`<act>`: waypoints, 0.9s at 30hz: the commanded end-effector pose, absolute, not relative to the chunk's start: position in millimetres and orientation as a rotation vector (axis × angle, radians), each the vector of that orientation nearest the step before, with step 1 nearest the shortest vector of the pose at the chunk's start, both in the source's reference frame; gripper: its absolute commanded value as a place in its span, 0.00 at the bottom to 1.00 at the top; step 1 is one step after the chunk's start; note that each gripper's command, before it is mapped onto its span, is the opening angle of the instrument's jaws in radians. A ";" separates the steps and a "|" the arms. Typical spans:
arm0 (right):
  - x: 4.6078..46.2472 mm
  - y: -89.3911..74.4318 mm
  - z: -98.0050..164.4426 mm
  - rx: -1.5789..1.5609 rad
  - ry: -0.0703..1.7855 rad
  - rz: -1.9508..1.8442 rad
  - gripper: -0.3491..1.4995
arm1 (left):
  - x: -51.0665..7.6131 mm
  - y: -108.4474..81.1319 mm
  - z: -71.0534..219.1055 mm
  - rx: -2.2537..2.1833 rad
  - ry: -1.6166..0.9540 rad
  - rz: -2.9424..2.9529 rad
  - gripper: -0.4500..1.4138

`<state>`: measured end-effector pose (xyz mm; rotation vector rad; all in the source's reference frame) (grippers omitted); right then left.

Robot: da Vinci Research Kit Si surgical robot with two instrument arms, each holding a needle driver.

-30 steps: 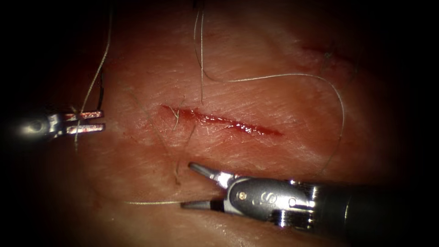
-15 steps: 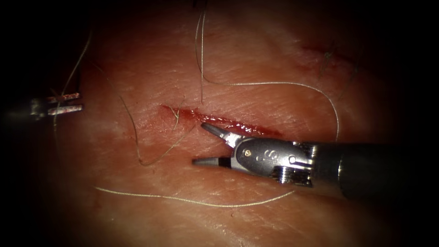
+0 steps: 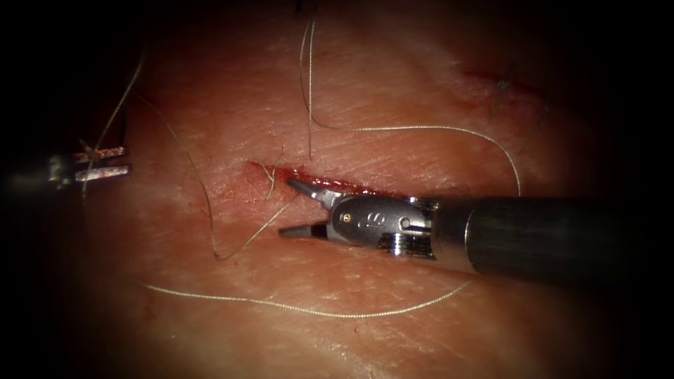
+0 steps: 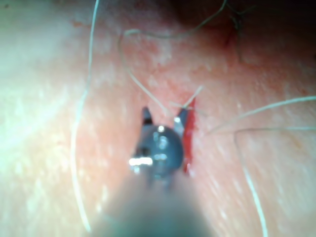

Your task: Wound Closure

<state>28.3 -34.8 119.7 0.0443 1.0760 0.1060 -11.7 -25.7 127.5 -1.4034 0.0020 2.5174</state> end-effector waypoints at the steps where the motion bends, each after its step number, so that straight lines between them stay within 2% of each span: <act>1: 28.5 -34.8 120.1 0.040 1.076 0.094 0.63 | -12.4 -26.0 128.3 -1.404 -0.001 2.516 0.00; 7: 29.9 -34.3 120.5 0.028 1.072 0.100 0.61 | -12.8 -26.2 128.1 -1.405 -0.003 2.514 0.00; 9: 30.6 -34.1 120.6 0.028 1.076 0.102 0.56 | -12.9 -26.3 128.0 -1.406 -0.004 2.514 0.00; 10: 31.0 -34.1 120.7 0.037 1.084 0.099 0.43 | -13.0 -26.4 127.9 -1.408 -0.006 2.513 0.00; 12: 31.4 -34.0 120.8 0.059 1.110 0.084 0.00 | -13.0 -26.5 127.8 -1.407 -0.006 2.513 0.00; 16: 30.3 -34.4 120.7 0.087 1.083 0.059 0.00 | -12.6 -26.3 127.9 -1.413 -0.007 2.511 0.00; 27: 20.8 -42.1 113.9 0.120 1.095 0.142 0.00 | -11.9 -25.9 129.2 -1.414 0.014 2.509 0.00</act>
